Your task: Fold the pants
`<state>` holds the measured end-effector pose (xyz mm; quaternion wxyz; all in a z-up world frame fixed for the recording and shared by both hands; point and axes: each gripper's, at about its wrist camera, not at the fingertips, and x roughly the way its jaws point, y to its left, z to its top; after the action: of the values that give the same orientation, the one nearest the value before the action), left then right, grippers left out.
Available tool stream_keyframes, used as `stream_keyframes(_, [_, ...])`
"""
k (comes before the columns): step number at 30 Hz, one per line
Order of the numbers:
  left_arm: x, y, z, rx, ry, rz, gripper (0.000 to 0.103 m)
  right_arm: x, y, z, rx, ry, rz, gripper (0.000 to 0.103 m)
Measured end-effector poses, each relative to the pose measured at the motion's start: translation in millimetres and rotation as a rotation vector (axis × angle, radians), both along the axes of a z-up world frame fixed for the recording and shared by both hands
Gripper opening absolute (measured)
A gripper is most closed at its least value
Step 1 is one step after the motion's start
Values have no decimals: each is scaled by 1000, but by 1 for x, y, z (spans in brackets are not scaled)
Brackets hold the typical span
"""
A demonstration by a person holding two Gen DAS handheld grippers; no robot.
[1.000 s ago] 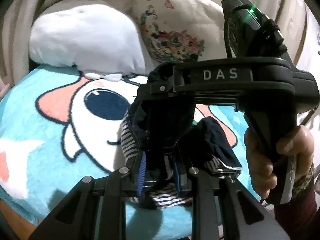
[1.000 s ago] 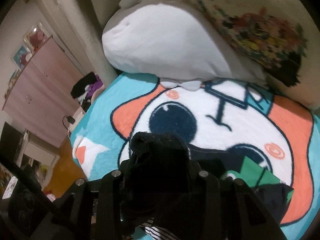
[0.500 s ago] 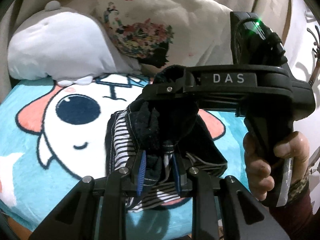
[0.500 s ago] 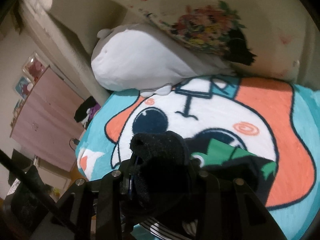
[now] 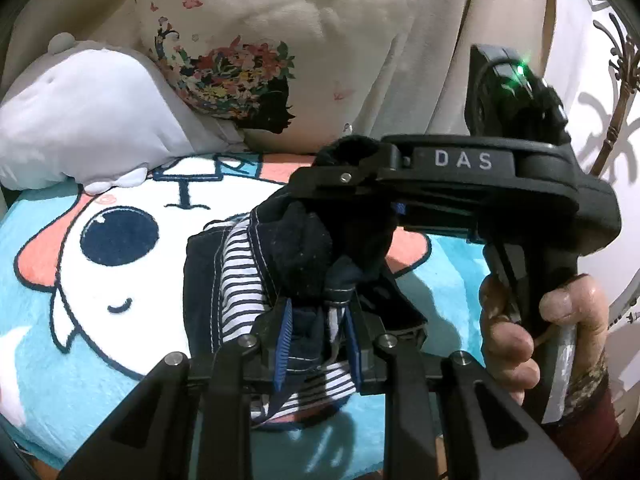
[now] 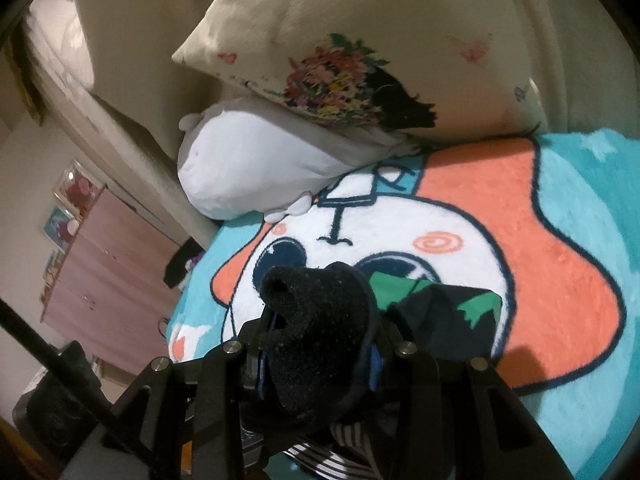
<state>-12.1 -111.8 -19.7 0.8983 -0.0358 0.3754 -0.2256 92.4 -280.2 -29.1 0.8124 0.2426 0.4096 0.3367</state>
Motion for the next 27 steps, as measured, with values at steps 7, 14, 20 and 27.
stream_keyframes(7, [-6, 3, 0, -5, 21, -46, 34, -4, -20, -18, 66, 17, -55, 48])
stream_keyframes(14, [-17, 26, 13, -77, -8, -60, 53, -9, -48, -42, 80, 60, -146, 53])
stream_keyframes(20, [4, 37, 9, -81, 13, 21, 57, -23, -73, -32, -29, 28, -315, 57])
stream_keyframes(27, [6, 1, -20, -34, 48, -79, 57, -45, -71, 10, 194, -79, -214, 55])
